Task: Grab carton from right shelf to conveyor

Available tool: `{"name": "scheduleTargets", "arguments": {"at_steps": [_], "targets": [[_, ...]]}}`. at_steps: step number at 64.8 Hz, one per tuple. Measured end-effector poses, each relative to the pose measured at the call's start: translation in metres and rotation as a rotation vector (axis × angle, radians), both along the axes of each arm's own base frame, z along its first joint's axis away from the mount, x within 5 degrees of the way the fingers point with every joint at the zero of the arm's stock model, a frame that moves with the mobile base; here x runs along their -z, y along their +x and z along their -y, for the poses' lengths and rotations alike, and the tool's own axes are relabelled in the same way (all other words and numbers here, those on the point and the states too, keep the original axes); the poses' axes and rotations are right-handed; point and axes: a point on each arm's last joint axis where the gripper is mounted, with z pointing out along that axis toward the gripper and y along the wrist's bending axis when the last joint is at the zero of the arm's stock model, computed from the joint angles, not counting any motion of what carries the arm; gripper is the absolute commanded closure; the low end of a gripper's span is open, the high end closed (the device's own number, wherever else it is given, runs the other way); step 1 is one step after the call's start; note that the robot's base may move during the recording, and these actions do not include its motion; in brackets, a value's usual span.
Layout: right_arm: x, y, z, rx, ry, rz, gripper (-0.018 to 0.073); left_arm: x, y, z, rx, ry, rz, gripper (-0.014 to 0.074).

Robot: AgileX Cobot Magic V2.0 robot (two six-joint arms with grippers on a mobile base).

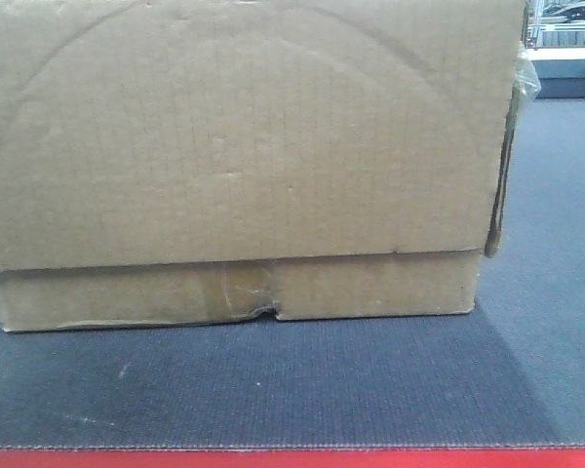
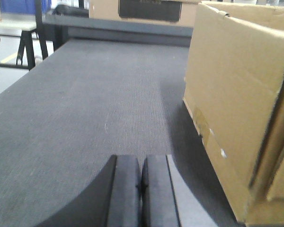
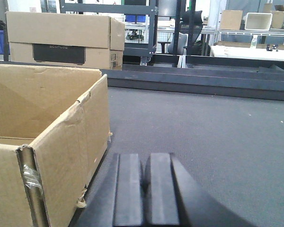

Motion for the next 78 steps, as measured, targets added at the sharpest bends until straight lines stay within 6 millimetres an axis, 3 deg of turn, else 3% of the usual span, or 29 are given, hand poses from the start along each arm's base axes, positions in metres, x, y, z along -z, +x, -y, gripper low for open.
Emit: {"name": "scheduleTargets", "arguments": {"at_steps": [41,54,78], "targets": [[0.000,0.000,0.000,0.000,0.001,0.005,0.0619,-0.004,0.000,-0.003,-0.068,-0.057,0.092,0.0603],[0.000,0.000,0.000,0.000,0.001,0.005,0.0619,-0.008,0.000,-0.002,-0.059,0.071,0.125,0.0603],[0.000,0.000,0.000,0.000,0.001,0.005,0.0619,-0.011,0.000,-0.002,-0.056,0.089,0.149,0.0603]]}}
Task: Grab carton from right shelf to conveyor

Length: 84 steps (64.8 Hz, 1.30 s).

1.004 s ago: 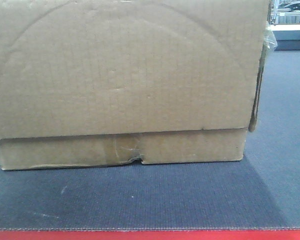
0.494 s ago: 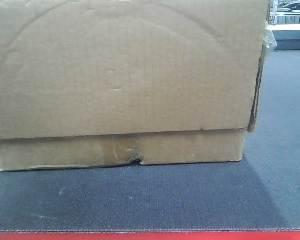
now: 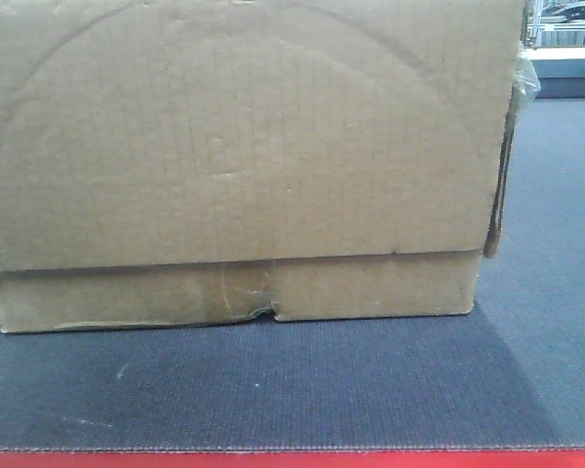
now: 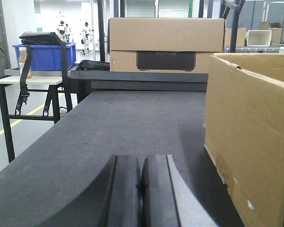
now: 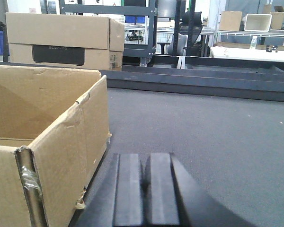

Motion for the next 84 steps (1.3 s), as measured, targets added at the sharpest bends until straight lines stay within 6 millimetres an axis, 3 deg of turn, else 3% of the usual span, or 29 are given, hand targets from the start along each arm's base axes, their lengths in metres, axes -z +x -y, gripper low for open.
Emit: {"name": "scheduleTargets", "arguments": {"at_steps": [31,41,52,59,84], "targets": [[0.006,0.004,0.002,0.064,-0.014,0.011,0.0619,0.000,0.000,0.000,0.000,0.000,0.000,0.0603],[0.030,0.014,0.005,0.145,0.005,0.063,0.0619,0.000,0.000,0.000,0.000,0.000,0.000,0.0603],[0.079,0.019,0.007,0.180,0.046,0.035,0.0619,0.000,0.000,0.000,0.000,0.000,0.000,0.0603],[0.098,0.015,0.008,0.189,0.058,0.039,0.0619,0.000,0.000,0.000,0.000,0.000,0.000,0.0603],[0.100,0.013,0.008,0.188,0.063,0.045,0.0619,0.000,0.000,0.000,0.000,0.000,0.002,0.0603]]}}
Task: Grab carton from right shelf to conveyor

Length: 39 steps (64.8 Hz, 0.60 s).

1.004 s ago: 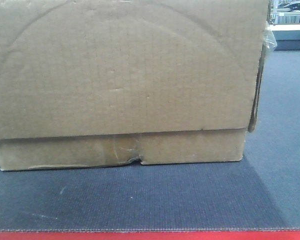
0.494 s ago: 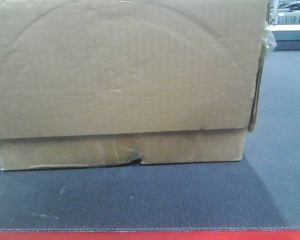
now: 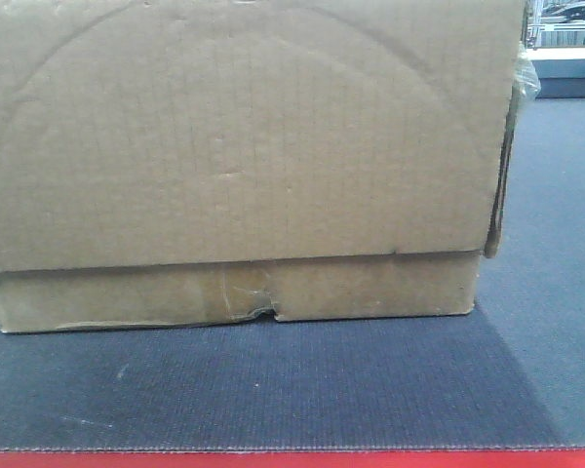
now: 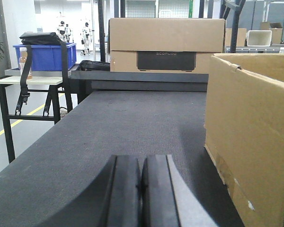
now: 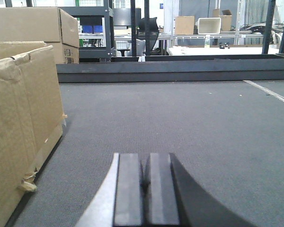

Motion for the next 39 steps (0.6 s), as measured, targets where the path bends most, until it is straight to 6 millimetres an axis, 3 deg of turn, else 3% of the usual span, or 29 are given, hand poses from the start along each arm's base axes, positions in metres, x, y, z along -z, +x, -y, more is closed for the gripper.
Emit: {"name": "scheduleTargets", "arguments": {"at_steps": [39], "targets": [[0.0000,0.0000,0.0000,0.000,0.000,0.000,0.0619,0.0000,0.0000,0.0000,0.000,0.000,0.000,0.0603]]}}
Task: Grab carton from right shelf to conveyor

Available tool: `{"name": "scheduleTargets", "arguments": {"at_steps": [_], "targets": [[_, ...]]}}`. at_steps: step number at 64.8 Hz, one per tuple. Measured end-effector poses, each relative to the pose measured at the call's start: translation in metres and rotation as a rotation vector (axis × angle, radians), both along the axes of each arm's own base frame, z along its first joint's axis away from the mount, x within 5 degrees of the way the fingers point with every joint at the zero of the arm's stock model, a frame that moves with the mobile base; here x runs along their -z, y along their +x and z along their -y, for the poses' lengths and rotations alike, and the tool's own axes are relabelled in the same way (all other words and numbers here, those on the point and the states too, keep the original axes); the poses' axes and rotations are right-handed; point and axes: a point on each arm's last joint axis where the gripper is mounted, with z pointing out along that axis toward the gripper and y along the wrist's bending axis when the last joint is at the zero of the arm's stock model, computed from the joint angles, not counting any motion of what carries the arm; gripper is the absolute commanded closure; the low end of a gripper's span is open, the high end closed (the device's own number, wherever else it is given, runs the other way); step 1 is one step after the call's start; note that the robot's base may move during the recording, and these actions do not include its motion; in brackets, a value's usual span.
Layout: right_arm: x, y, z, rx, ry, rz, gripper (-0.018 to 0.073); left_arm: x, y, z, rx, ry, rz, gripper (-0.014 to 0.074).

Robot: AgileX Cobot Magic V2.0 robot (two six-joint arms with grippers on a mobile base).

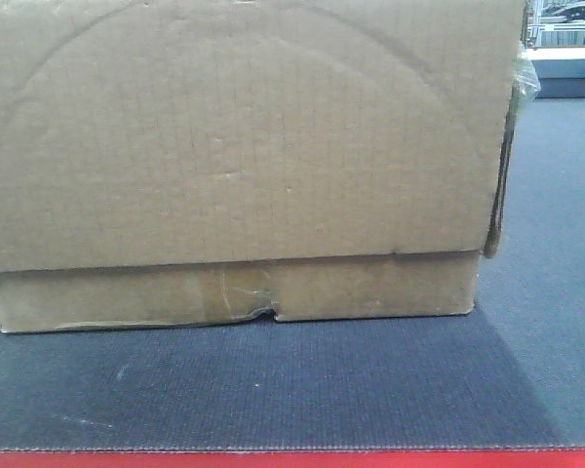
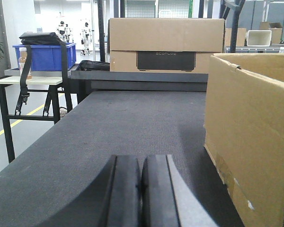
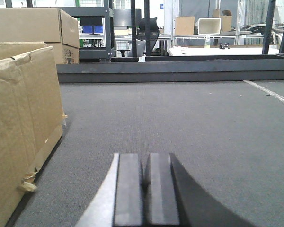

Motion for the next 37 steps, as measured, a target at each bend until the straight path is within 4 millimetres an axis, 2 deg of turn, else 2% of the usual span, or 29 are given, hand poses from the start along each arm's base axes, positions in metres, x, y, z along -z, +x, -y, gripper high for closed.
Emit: {"name": "scheduleTargets", "arguments": {"at_steps": [37], "targets": [[0.0000,0.0000,0.0000,0.000,0.000,0.000,0.0619,0.0000,0.0000,0.0000,0.000,0.000,0.000,0.0603]]}}
